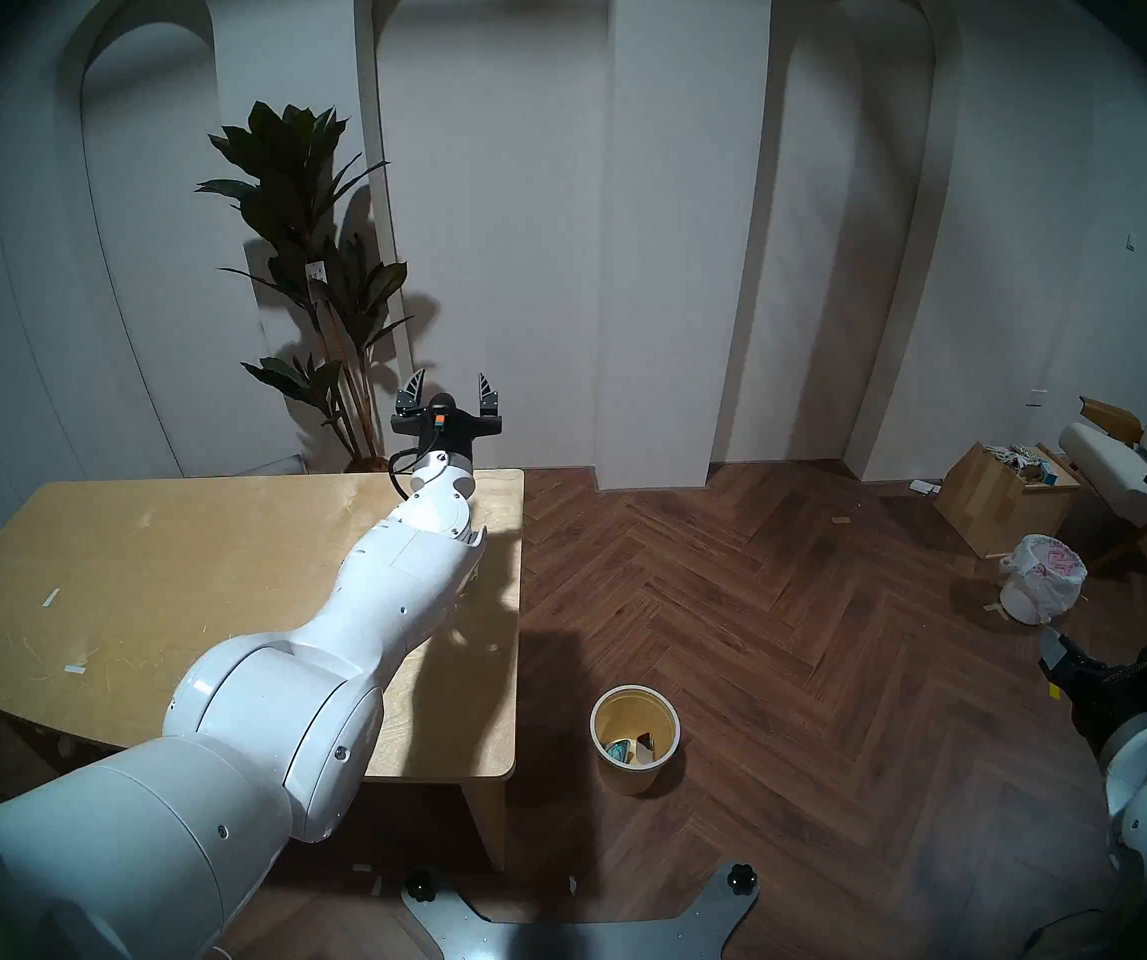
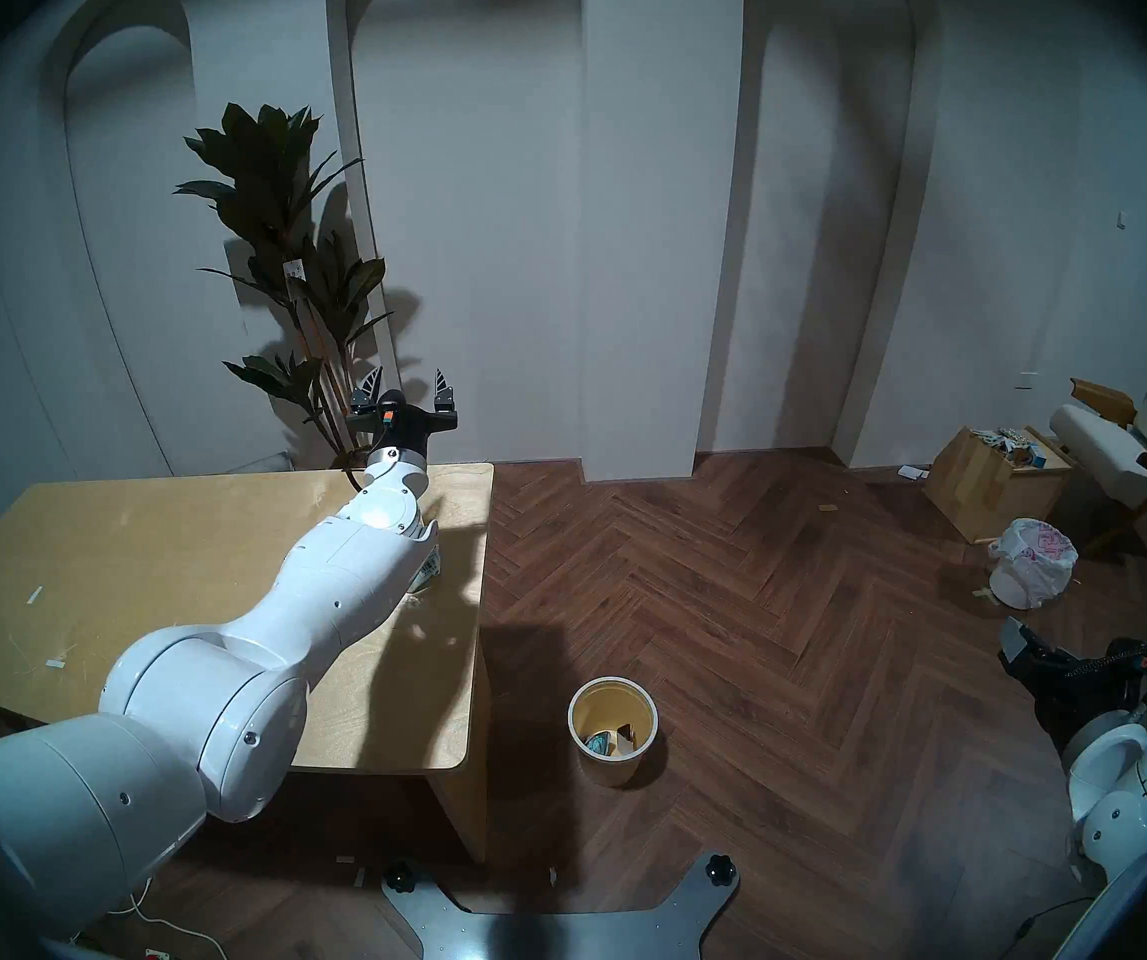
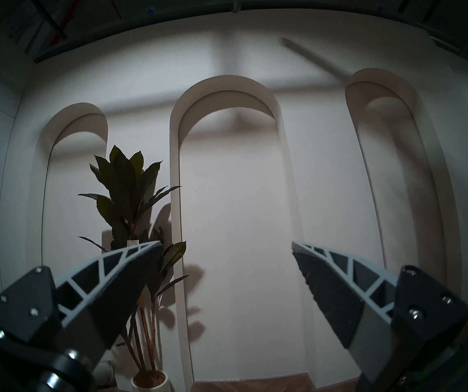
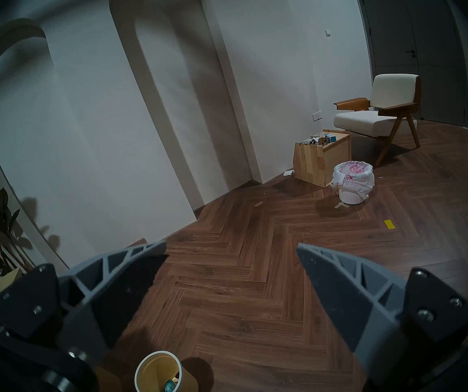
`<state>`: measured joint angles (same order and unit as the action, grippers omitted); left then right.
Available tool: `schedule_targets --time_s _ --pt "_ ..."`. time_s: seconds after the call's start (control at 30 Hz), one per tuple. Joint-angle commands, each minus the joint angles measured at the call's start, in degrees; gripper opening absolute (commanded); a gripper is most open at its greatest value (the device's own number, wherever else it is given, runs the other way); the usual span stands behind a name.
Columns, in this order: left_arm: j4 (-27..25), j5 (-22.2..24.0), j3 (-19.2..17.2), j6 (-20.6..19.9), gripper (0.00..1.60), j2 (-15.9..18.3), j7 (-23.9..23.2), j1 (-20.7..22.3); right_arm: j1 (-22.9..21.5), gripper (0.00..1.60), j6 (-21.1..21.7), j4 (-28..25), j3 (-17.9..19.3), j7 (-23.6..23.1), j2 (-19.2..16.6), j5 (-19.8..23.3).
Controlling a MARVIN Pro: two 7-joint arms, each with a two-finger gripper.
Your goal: Put the trash into the trash bin on the ground
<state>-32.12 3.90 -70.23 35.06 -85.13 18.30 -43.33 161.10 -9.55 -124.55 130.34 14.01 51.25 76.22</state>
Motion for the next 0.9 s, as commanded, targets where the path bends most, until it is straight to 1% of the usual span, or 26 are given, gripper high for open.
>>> schedule_targets --time_s 0.0,0.03,0.07,0.2,0.23,0.33,0.4,0.43,0.57,0.77,0.87 --pt "-3.09 -1.17 -0.80 0.14 1.60 4.65 1.10 0.76 -0.74 1.60 0.01 -2.07 -0.10 -0.52 -1.13 -0.25" --pt "-3.30 -1.36 -1.38 -0.04 1.60 6.45 1.74 0.85 -1.03 1.60 0.04 -2.84 -0.43 -0.78 -1.57 -0.33" --pt "-3.30 -1.36 -1.38 -0.04 1.60 6.45 1.74 0.85 -1.03 1.60 0.04 -2.84 -0.43 -0.78 -1.57 -0.33" --pt "-3.75 -1.83 -3.03 -0.29 1.60 9.44 2.92 0.83 -1.68 1.60 0.10 -4.65 -1.15 -1.29 -2.53 -0.52" --pt "-3.79 -1.91 -3.47 -0.31 1.60 9.38 3.12 0.85 -1.81 1.60 0.10 -5.05 -1.29 -1.38 -2.72 -0.57" --pt "-4.30 -2.33 -4.50 -0.39 1.60 12.20 3.87 0.63 -2.29 1.60 0.13 -6.55 -1.89 -1.75 -3.44 -0.80" --pt "-4.54 -2.51 -5.39 -0.42 1.60 12.73 4.36 0.52 -2.65 1.60 0.16 -7.72 -2.39 -2.03 -4.01 -0.99" --pt "-4.70 -2.62 -5.54 -0.45 1.60 13.98 4.53 0.40 -2.80 1.60 0.17 -8.24 -2.61 -2.14 -4.24 -1.07" --pt "-5.26 -3.01 -6.84 -0.54 1.60 16.61 5.34 -0.14 -3.49 1.60 0.27 -10.75 -3.88 -2.64 -5.47 -1.51" --pt "-6.23 -3.43 -8.50 -0.57 1.60 19.68 6.31 -1.01 -4.64 1.60 0.41 -14.58 -6.04 -3.24 -7.36 -2.21" --pt "-6.88 -3.61 -9.12 -0.45 1.60 20.71 6.64 -1.41 -5.39 1.60 0.50 -15.45 -6.96 -3.41 -8.36 -2.51"
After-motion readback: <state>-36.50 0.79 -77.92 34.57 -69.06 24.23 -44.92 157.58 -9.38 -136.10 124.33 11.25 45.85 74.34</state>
